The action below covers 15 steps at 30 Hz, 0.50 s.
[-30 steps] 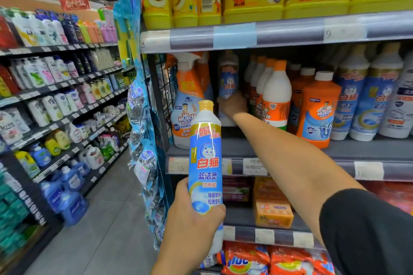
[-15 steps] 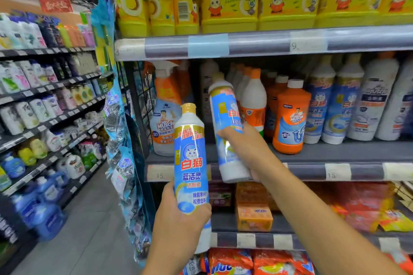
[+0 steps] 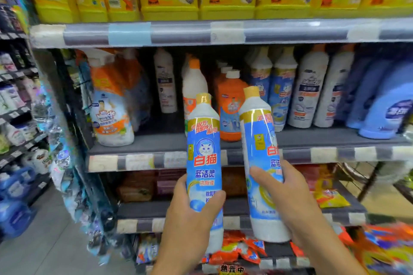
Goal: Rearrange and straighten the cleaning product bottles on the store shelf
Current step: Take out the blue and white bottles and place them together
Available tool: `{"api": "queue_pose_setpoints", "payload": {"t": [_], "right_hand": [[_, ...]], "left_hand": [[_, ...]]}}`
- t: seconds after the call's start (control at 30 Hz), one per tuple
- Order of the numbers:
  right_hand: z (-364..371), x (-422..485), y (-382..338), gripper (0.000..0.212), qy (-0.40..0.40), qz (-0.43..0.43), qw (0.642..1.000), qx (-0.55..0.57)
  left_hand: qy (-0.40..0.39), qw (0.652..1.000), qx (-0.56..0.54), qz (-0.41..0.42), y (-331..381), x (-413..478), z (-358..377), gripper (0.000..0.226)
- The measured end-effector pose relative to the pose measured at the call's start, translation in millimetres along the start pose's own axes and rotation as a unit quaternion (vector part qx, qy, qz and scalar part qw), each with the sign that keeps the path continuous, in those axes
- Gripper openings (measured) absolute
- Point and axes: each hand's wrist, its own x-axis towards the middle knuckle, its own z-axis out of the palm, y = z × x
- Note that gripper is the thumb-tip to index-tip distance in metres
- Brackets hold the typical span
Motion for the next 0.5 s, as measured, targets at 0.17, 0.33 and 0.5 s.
{"api": "queue_pose_setpoints", "payload": {"t": [0.17,0.33,0.5], "right_hand": [[-69.6,-9.4,4.8,0.025,0.007,0.018,1.0,-0.004],[-131.0,-13.1,5.4,0.049,-0.012,0.038,0.999,0.004],[-177.1,-7.1,5.7,0.037,-0.046,0.042,0.998,0.022]], "left_hand": [[-0.017,1.0,-0.019,-0.008,11.6,-20.9,62.8,0.054],[-0.037,0.999,-0.02,0.011,16.8,-35.2,119.2,0.04],[-0.029,0.998,-0.05,-0.008,18.0,-45.7,160.7,0.035]]}}
